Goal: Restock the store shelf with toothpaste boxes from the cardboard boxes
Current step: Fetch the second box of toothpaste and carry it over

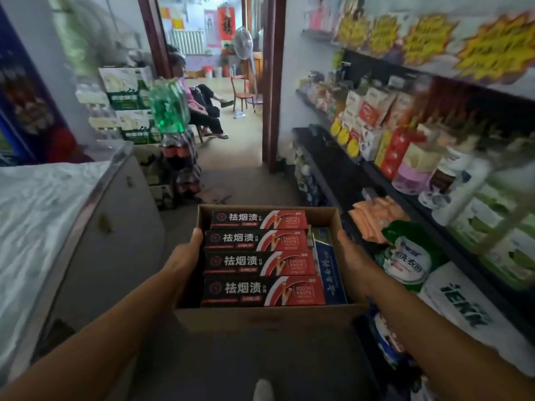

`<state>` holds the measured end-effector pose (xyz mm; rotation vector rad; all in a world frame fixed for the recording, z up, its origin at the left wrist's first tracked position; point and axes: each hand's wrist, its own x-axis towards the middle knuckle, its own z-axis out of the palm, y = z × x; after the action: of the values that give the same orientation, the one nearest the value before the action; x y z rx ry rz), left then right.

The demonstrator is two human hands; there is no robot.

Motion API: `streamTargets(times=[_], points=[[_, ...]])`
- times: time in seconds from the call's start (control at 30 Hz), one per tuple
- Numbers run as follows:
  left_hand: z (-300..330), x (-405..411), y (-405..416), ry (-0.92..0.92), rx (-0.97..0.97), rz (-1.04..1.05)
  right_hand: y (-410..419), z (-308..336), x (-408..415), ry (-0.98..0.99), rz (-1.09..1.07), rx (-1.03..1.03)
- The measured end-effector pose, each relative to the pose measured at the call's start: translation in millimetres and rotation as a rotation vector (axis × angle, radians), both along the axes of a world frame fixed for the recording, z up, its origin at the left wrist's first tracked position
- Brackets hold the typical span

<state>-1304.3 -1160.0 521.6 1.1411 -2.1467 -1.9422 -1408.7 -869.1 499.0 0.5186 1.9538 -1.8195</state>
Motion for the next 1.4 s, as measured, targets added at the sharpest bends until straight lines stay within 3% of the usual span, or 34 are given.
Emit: streamTargets(times=[0.27, 0.53, 0.73, 0.87, 1.27, 1.4], points=[[9, -260, -105, -0.032, -0.003, -0.086, -96, 19, -226, -0.001, -0.105, 0.002], [-15, -522, -206, -0.015, -0.044, -0.214, -186, -6, -439, 0.003, -0.196, -0.009], [-16, -718, -260, -0.038, -0.136, -0.43, -241, -30, -577, -0.011, -0.39, -0.094], [-25, -836, -275, -0.058, -0.088, -0.54, -264, -29, -644, -0.03, -0.494, -0.163], [-129, -1155, -250, -0.217, -0.021, -0.758, -279, -150, -879, -0.117, -0.848, -0.199], [-211, -1249, -258, -0.278, 0.002, -0.821, -291, -179, -934, -0.192, -0.921, -0.245]])
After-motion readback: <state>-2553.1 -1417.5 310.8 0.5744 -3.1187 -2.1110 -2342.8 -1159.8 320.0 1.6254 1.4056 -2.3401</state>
